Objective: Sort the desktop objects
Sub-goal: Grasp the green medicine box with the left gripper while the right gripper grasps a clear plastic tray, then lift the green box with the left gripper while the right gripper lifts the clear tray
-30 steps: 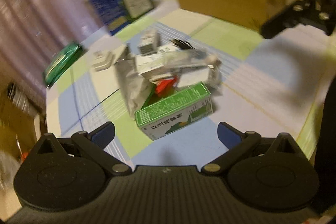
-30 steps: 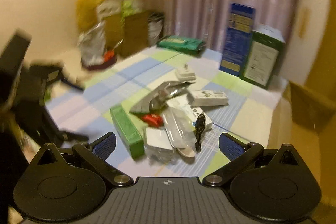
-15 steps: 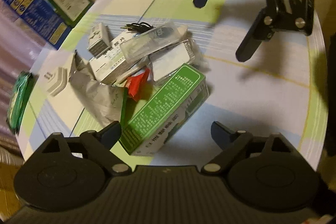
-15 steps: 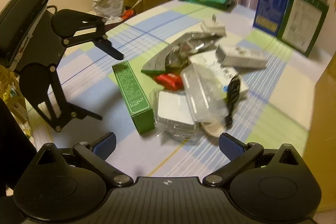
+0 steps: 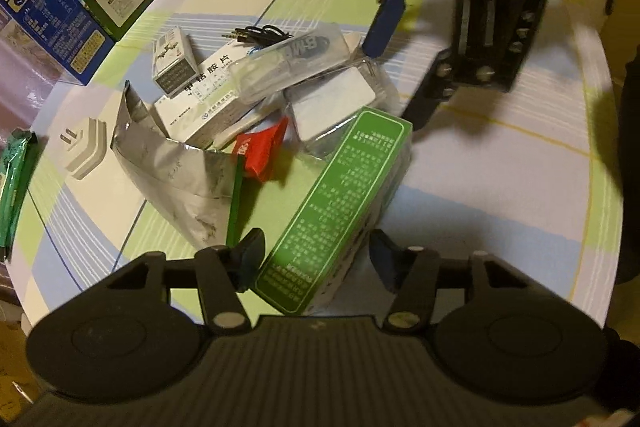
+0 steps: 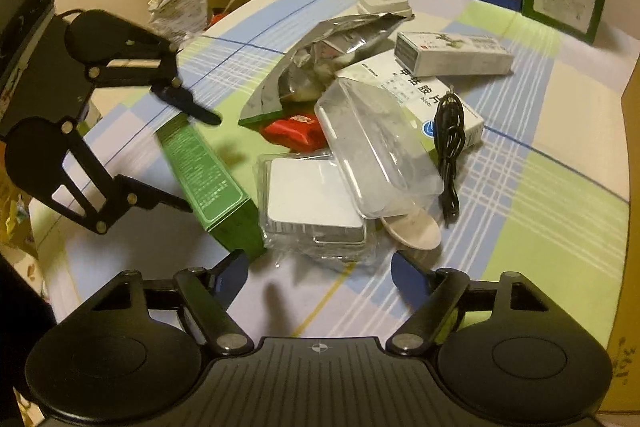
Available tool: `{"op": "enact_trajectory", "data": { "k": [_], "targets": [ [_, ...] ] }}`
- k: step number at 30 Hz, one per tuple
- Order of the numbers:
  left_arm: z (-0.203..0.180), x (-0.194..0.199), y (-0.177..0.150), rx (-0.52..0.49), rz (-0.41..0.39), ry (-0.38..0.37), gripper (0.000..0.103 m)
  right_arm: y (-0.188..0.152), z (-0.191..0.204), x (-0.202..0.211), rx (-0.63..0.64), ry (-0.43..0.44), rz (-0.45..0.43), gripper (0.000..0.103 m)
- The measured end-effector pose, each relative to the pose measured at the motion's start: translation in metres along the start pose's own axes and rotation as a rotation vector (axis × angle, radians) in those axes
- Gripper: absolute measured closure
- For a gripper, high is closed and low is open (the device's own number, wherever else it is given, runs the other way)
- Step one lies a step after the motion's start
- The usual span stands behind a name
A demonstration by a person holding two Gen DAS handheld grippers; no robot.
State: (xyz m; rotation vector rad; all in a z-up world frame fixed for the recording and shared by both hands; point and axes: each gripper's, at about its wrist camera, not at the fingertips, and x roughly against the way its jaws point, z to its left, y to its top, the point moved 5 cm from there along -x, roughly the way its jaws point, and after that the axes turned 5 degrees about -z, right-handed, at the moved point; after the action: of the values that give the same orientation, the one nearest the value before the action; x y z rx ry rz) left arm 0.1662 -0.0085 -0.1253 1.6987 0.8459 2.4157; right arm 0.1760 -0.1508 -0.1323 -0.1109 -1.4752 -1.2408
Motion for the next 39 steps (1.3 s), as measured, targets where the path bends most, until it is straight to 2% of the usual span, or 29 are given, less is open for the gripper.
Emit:
{"op": "enact_trajectory", "data": {
  "k": [3,4,12,14,16,17,24,27,30,31,32,34,39],
  "targets": [
    [0.000,0.000,-0.003,0.015,0.000,-0.014,0.049,0.003,-0.001,-0.006,-0.024,-0.010,-0.006,0.035],
    [0.000,0.000,-0.004,0.019,0.001,-0.019,0.051,0.004,-0.001,-0.009,-0.024,-0.015,-0.007,0.038],
    [-0.008,0.003,-0.008,0.085,0.014,-0.043,0.068,0.010,0.002,-0.020,-0.003,-0.041,-0.012,0.047],
    [-0.011,0.005,-0.007,0.110,0.021,-0.038,0.076,0.009,0.005,-0.018,0.012,-0.051,-0.011,0.056],
    [-0.014,0.007,-0.006,0.139,0.027,-0.028,0.078,0.007,0.006,-0.013,0.021,-0.065,-0.011,0.069],
    [-0.016,0.009,-0.006,0.159,0.029,-0.022,0.078,0.005,0.005,-0.009,0.016,-0.067,-0.013,0.072],
    [-0.031,0.013,-0.002,0.320,0.029,0.019,0.078,-0.030,0.000,0.029,0.003,-0.105,0.014,0.076],
    [-0.040,0.014,0.003,0.418,0.024,0.035,0.078,-0.053,-0.004,0.048,0.008,-0.140,0.032,0.076],
    [-0.052,0.013,0.009,0.462,0.014,0.063,0.077,-0.073,-0.010,0.064,-0.010,-0.165,0.036,0.074],
    [-0.055,0.012,0.010,0.468,0.010,0.071,0.072,-0.078,-0.011,0.067,-0.022,-0.175,0.033,0.064],
    [-0.056,0.012,0.012,0.471,0.005,0.076,0.064,-0.082,-0.012,0.072,-0.035,-0.186,0.024,0.047],
    [-0.060,0.013,0.015,0.474,-0.027,0.098,0.059,-0.087,-0.013,0.079,-0.066,-0.196,-0.006,0.030],
    [-0.051,0.020,0.016,0.533,-0.098,0.154,0.059,-0.085,-0.012,0.078,-0.106,-0.216,-0.048,0.028]
  ]
}}
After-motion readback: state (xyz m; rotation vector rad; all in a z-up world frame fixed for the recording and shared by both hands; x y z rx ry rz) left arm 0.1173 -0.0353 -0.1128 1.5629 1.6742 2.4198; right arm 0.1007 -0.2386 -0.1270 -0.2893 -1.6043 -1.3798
